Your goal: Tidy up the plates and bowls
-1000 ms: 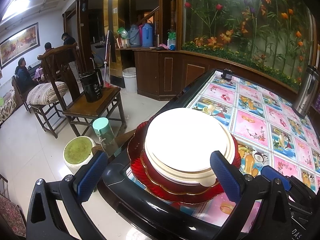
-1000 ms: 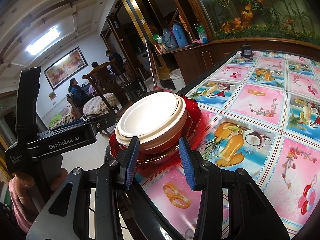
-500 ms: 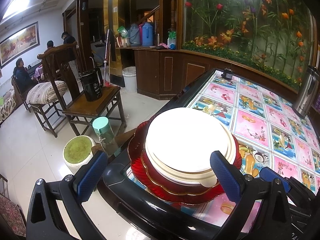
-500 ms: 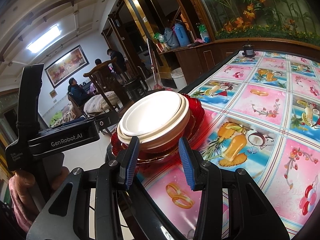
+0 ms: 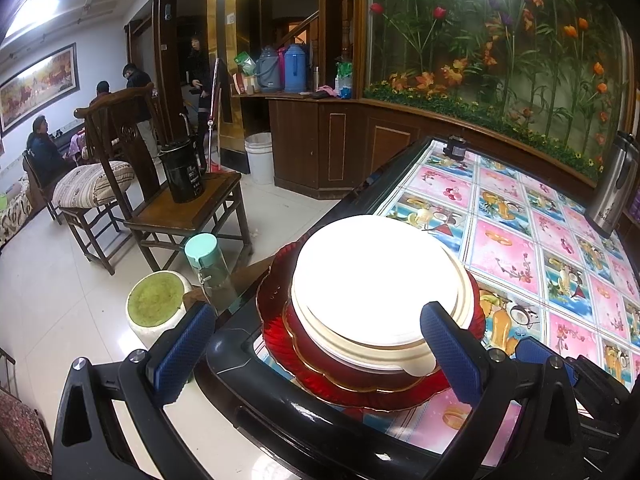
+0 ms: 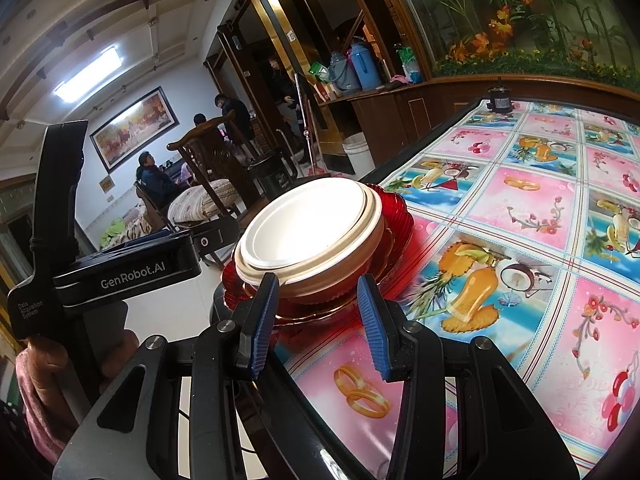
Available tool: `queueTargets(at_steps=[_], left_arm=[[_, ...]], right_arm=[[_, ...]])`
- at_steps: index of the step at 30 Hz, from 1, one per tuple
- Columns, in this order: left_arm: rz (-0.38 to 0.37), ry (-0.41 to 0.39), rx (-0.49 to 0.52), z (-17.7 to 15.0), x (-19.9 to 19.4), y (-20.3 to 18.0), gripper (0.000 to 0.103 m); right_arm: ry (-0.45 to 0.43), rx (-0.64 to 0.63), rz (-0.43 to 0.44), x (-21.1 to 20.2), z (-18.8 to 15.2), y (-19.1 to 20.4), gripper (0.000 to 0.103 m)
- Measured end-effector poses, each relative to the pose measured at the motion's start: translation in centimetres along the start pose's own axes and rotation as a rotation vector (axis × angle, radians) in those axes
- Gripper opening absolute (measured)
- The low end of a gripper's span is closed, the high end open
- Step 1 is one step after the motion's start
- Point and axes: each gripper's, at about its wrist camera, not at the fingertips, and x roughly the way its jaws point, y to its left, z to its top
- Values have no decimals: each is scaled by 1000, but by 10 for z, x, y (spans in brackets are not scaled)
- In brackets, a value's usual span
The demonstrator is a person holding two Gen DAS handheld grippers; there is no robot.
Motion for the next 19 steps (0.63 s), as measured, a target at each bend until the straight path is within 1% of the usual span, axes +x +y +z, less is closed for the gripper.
queueTargets(at_steps=[8,13,19], left_arm=[[-3,5,-1,-1,2,-1,103],[9,-2,4,-1,3,-2,103],[45,-64,10,0,-6,-2,103]], right_arm=[[0,1,-1,0,0,0,41],[1,1,-2,0,0,0,41],[2,0,-5,0,0,0,41]])
